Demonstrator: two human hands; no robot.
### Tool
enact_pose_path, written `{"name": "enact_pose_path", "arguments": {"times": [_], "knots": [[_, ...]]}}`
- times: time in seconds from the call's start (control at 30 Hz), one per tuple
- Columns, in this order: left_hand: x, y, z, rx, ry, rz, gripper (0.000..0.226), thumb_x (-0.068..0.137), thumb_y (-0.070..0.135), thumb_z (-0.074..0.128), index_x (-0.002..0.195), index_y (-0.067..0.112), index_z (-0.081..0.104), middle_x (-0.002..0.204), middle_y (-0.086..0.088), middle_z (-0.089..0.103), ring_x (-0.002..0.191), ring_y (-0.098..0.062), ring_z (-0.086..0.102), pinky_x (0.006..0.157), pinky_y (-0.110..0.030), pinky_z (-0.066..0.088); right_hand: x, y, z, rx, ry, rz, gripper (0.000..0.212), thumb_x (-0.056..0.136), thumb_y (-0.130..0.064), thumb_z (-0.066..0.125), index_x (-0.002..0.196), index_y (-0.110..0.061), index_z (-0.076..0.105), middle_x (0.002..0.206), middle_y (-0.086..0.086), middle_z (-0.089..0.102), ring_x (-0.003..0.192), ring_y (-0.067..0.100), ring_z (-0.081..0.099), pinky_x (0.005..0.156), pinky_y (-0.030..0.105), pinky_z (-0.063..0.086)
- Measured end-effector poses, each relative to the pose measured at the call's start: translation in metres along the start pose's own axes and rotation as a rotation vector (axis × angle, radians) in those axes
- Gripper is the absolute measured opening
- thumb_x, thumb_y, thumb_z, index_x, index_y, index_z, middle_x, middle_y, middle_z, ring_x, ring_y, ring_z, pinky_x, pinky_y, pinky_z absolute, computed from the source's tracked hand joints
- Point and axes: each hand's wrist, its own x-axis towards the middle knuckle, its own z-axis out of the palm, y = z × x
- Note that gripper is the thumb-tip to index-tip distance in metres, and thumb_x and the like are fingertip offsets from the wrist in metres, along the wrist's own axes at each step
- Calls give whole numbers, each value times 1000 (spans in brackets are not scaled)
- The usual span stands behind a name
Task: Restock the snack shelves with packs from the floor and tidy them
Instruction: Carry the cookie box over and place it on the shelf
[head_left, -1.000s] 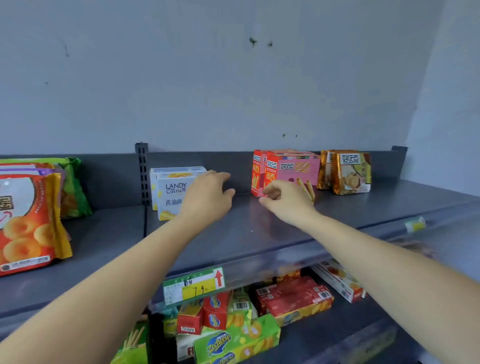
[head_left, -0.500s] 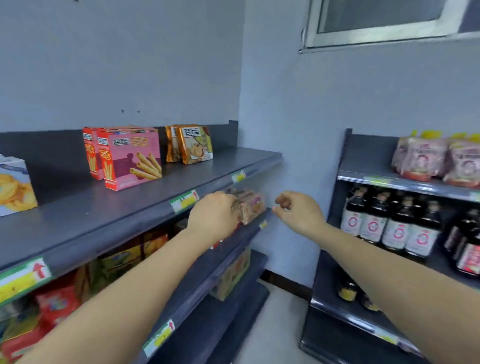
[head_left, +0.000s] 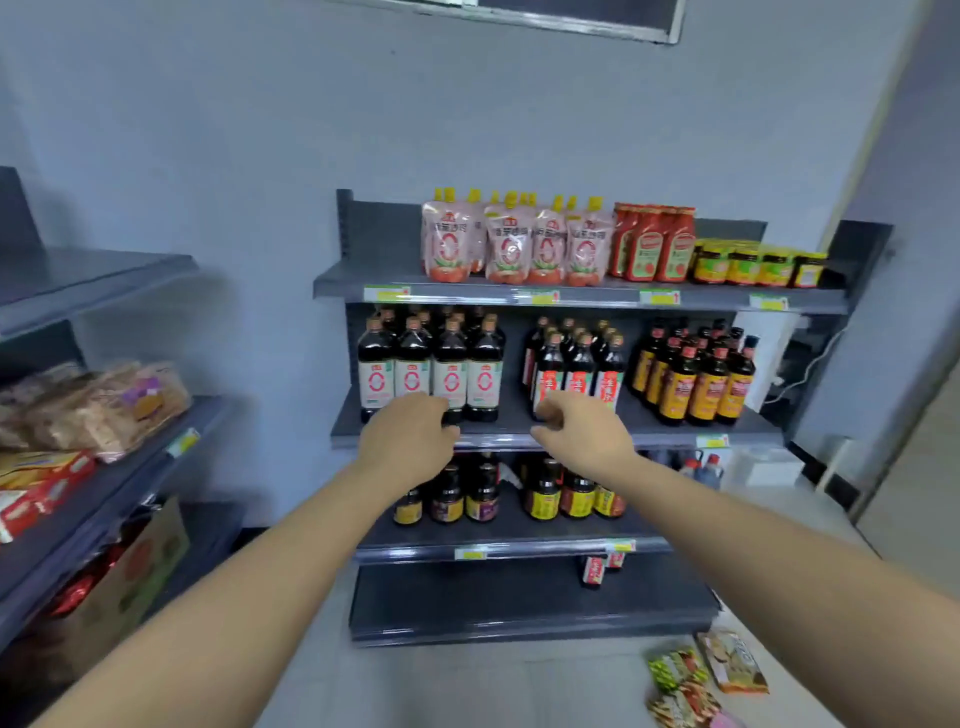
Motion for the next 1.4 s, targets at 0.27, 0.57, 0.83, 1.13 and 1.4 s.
{"name": "enact_pose_path", "arguments": {"times": [0.27,0.57,0.83,1.13,1.4], "knots": [[73,138,124,-65,-186,196,39,96,33,50,129,12,56,131,-7,57,120,-27,53,95,-41,48,-17,181,-41,-61,42,342,16,90,-25,60,103,-17,64,98,0,64,95,23,61,76,33,50],[156,262,252,-86,-384,457,32,94,32,50,114,10,62,117,-9,62,108,-29,57,84,-38,49,-29,342,-54,-128,77,680,25,88,-25,59,111,-18,65,110,3,67,101,25,61,80,31,49],[196,366,366,-77,-562,642,28,94,30,50,109,9,62,114,-10,62,108,-31,57,83,-39,50,-62,468,-52,-61,107,978,26,88,-28,60,112,-20,64,109,1,65,97,21,60,79,29,49],[177,475,524,-99,-816,670,25,93,26,50,103,10,66,109,-9,65,97,-30,61,78,-35,50,-134,616,-23,30,21,1226,28,87,-28,59,114,-20,64,110,-1,64,102,20,60,81,29,49],[119,515,705,-23,-1025,661,28,93,29,49,111,15,65,116,-4,65,108,-27,61,83,-36,52,-219,738,55,143,-98,1476,24,85,-28,57,108,-24,65,106,-5,67,92,16,60,65,24,42]]}}
